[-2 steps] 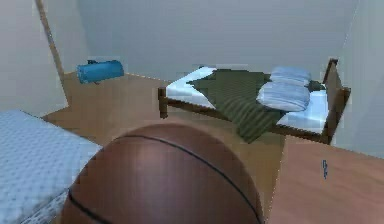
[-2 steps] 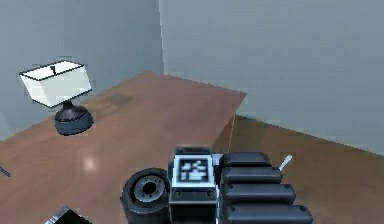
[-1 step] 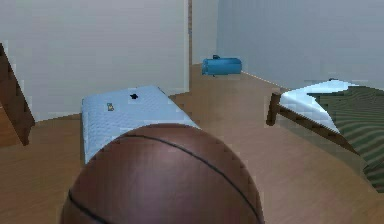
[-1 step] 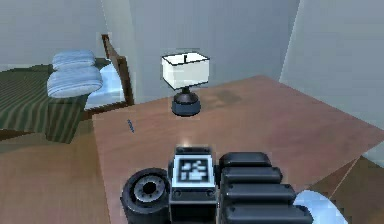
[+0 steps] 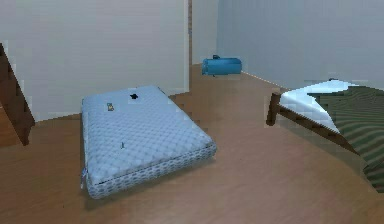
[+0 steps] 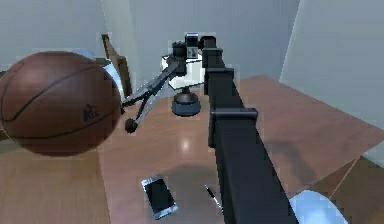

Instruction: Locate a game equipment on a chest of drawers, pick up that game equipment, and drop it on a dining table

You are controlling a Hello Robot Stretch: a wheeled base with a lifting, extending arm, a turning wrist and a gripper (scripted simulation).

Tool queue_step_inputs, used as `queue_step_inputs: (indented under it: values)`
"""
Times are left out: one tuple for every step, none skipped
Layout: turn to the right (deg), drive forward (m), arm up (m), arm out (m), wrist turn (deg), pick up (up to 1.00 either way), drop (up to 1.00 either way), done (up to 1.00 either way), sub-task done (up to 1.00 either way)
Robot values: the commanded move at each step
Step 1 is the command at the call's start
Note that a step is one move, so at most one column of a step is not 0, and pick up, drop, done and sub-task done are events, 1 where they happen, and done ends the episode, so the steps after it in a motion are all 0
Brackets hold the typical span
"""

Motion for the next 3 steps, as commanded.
queue_step_inputs:
  values:
    - [0.0, 0.0, 0.0, 0.0, 45.0, 0.0, 0.0, 0.0, 0.0]
    - [0.0, 0.0, 0.0, 0.0, 45.0, 0.0, 0.0, 0.0, 0.0]
    - [0.0, 0.0, 0.0, 0.0, 45.0, 0.0, 0.0, 0.0, 0.0]
